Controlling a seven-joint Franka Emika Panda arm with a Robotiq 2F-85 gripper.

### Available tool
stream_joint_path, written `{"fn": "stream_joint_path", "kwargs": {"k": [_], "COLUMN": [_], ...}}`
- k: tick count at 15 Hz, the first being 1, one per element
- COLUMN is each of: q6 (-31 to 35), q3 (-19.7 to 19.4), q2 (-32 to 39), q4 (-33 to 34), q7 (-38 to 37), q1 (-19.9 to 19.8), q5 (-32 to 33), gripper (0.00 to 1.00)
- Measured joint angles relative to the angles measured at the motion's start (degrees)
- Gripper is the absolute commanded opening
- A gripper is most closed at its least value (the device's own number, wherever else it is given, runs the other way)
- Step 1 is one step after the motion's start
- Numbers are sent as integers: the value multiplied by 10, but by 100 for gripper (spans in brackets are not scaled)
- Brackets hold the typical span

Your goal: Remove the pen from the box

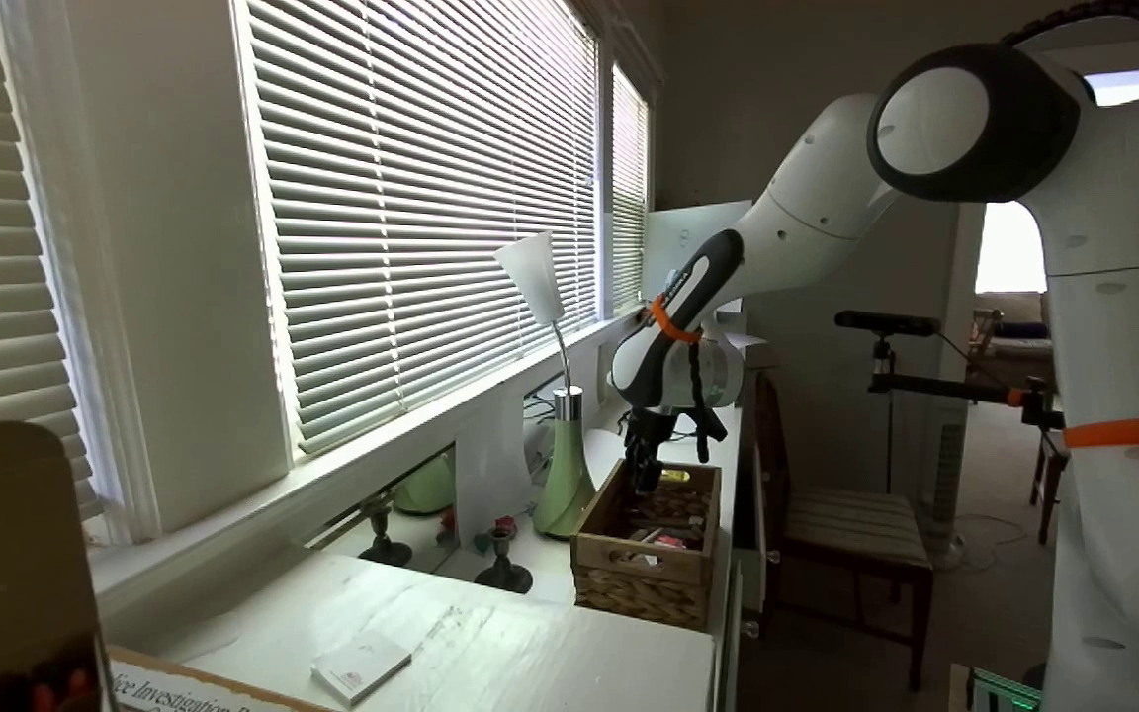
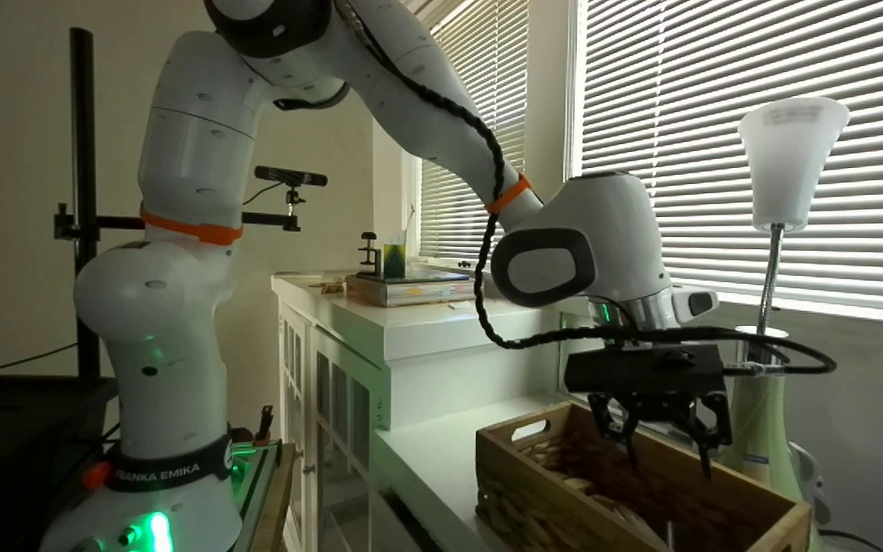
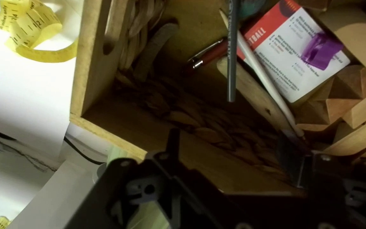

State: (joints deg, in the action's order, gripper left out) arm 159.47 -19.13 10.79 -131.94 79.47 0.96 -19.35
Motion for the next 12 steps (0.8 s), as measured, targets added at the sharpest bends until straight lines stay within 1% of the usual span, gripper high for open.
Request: {"fn": "stream_joint_path", "kwargs": {"k": [2,5,6,7,9,10,11,12], "q6": [-4,-25,-29,-32,-40,-42,-43,-44], "q3": [7,9,24,48,85,98,108,115], "q2": [18,41,47,53,64,70,76,80], "q4": [13,29,33,36,43,46,49,51], "q7": [7,7,6,5,4,3,0,-3], "q1": [-6,-10,-26,-49,-88,-102,-113,-121], "q5": [-9,-10,-4,1,11,17,25,32], "gripper": [69,61,66,67,61,59,52,48]}}
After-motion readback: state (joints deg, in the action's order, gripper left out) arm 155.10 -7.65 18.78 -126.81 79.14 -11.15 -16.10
